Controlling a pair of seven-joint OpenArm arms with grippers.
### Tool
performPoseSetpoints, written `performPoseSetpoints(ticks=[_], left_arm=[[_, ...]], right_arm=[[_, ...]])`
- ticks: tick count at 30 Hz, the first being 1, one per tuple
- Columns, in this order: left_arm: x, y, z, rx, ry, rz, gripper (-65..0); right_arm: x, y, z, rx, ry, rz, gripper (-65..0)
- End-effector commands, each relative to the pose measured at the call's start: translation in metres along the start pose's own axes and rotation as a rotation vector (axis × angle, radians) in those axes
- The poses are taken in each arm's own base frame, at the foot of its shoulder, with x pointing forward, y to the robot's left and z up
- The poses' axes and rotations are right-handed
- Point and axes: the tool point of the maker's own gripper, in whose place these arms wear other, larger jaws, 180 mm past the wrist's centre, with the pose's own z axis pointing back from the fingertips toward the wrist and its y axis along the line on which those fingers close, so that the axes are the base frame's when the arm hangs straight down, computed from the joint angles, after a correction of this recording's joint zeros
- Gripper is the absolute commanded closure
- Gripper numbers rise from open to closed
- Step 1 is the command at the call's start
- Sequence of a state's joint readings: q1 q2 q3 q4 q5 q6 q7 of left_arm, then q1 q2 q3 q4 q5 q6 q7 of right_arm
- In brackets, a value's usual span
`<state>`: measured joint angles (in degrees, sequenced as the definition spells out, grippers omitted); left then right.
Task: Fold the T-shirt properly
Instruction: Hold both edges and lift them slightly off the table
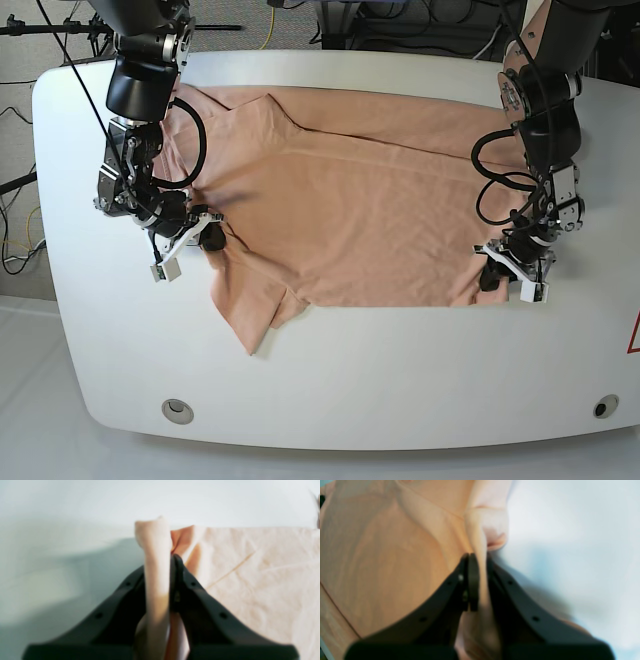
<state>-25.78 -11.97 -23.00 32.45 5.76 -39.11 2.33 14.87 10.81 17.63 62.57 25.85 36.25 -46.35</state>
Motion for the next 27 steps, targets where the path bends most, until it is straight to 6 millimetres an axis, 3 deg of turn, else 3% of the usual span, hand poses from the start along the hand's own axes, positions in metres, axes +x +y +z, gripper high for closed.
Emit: performPoseSetpoints(ticks=[1,11,17,27], left_arm=[[0.006,0.004,0.001,0.004,0.016,-0.027,-2.6],[0.015,0.018,0.006,0.026,0.009,-0.046,-2.6],[0.035,0.018,0.006,0.029,-0.023,-0.077,-2.6],[0.056,0.018,0.007,0.038,-0.028,-0.126,-2.6]], right_arm=[[0.024,0.001,0.005,0.01,-0.06,0.022,0.0],[0.03,0.003,0.006,0.014,-0.074,0.026,0.0],[0.048,0.008,0.013,0.011,-0.118,0.066,0.0],[0.06,0.018,0.023,0.007,-0.122,0.126,0.0]])
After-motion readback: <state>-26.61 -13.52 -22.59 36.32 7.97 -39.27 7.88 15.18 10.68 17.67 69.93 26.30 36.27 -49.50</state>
